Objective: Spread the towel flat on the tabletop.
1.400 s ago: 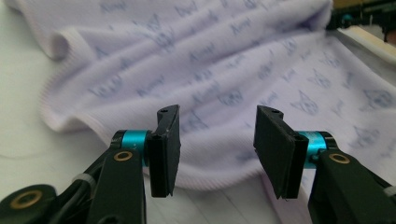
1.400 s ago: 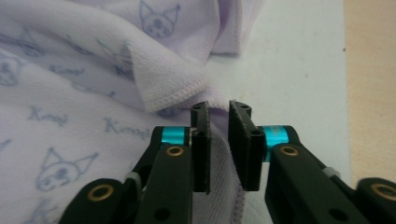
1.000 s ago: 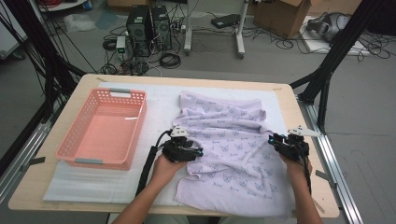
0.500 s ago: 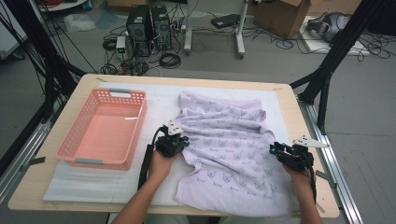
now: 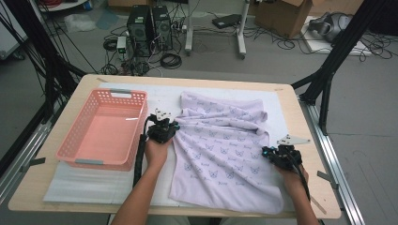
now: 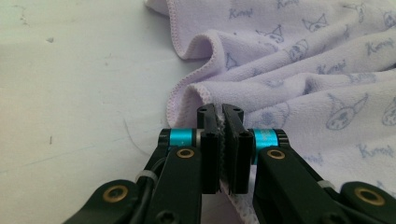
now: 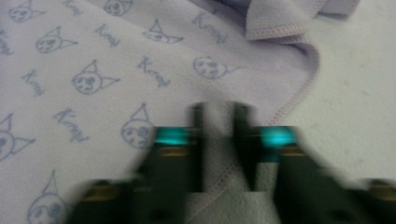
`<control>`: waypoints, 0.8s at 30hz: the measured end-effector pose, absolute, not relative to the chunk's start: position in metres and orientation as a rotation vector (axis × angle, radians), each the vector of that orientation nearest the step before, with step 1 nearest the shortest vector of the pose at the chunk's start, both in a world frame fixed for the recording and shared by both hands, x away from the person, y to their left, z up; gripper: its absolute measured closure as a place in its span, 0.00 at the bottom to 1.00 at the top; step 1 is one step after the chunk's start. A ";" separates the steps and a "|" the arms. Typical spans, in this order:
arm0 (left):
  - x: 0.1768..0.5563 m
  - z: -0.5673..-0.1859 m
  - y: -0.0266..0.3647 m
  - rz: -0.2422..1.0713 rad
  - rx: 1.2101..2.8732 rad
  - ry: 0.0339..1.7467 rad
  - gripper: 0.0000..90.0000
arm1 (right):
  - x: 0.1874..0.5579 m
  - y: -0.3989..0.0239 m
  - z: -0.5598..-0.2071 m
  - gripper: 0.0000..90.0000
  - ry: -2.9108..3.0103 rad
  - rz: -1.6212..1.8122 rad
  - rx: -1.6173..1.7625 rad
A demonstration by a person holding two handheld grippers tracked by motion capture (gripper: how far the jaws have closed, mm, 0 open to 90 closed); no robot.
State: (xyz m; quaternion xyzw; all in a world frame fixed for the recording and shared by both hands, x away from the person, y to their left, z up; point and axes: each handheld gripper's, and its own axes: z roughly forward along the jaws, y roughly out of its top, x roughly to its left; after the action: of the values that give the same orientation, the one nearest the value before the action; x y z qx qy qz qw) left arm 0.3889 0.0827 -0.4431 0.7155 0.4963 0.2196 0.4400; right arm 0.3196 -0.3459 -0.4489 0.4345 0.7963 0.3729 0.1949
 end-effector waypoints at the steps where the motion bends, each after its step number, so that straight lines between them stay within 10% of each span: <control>1: 0.389 -0.444 0.083 0.547 1.774 1.234 0.95 | 0.323 -0.346 -0.449 0.98 2.218 1.045 1.225; 7: 0.389 -0.445 0.081 0.522 1.780 1.207 0.92 | 0.348 -0.352 -0.449 0.99 2.079 0.981 1.298; 12: 0.378 -0.442 0.080 0.438 1.798 1.192 0.55 | 0.352 -0.354 -0.448 0.92 1.997 0.961 1.337; 16: 0.352 -0.441 0.081 0.447 1.811 1.116 0.54 | 0.339 -0.360 -0.443 0.73 1.973 1.036 1.349; 24: 0.317 -0.448 0.087 0.374 1.863 1.065 0.53 | 0.305 -0.363 -0.442 0.70 2.056 1.131 1.292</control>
State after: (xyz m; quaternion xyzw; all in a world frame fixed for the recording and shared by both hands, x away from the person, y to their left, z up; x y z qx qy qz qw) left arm 0.3171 0.0874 -0.4476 0.7581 0.4332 0.1520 0.4632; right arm 0.3046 -0.3634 -0.4415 0.4696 0.7470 0.4110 0.2295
